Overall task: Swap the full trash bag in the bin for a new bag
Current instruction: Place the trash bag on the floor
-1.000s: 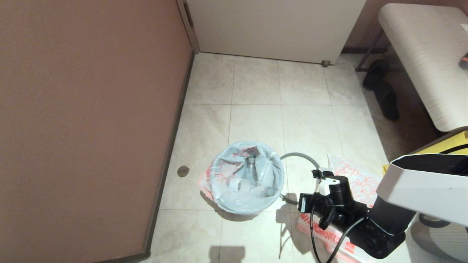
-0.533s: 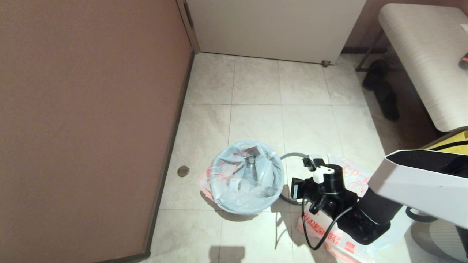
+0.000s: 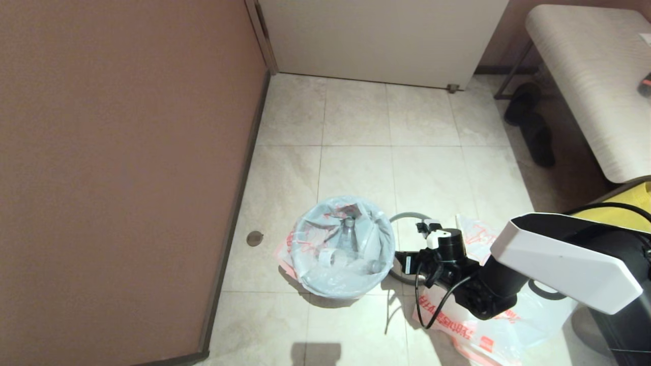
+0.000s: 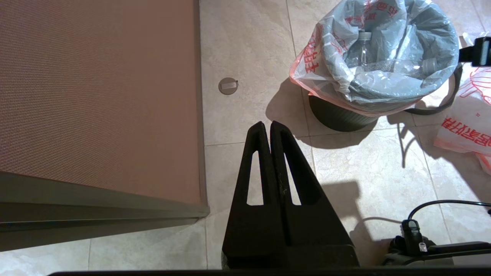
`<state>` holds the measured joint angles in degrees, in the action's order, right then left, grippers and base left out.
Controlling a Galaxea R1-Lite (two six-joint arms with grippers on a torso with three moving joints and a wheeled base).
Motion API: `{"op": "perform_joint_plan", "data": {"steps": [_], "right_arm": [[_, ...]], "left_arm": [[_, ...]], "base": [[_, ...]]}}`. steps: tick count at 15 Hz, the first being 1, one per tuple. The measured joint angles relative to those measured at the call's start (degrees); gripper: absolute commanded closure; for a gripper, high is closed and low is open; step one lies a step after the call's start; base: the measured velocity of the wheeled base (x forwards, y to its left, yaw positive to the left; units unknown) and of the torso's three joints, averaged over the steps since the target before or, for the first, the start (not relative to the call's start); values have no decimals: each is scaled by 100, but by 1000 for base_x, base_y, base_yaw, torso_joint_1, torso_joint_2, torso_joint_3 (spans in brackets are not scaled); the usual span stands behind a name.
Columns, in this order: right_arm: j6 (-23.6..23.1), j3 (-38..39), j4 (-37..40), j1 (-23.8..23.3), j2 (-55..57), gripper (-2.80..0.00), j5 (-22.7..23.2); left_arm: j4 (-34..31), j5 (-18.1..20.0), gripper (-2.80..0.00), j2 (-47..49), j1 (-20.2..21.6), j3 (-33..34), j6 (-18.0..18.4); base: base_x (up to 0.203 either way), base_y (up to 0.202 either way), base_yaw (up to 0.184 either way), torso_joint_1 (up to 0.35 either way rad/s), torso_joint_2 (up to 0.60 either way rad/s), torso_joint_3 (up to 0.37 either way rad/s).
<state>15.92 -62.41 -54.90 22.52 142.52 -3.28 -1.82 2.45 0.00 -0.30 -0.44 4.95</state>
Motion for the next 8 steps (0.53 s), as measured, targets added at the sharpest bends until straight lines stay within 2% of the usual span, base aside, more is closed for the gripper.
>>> {"op": "perform_joint_plan", "data": {"steps": [4,8], "right_arm": [[379,7,2,217,-19,-280,28],[406,239,-43,308,-273,-280,137]], "left_arm": [[0,0,0,-2,1,0,-2],[-1,-1,0,-5,0,0,-2]], "base": [[0,0,0,0,0,0],[0,0,0,0,0,0]]}}
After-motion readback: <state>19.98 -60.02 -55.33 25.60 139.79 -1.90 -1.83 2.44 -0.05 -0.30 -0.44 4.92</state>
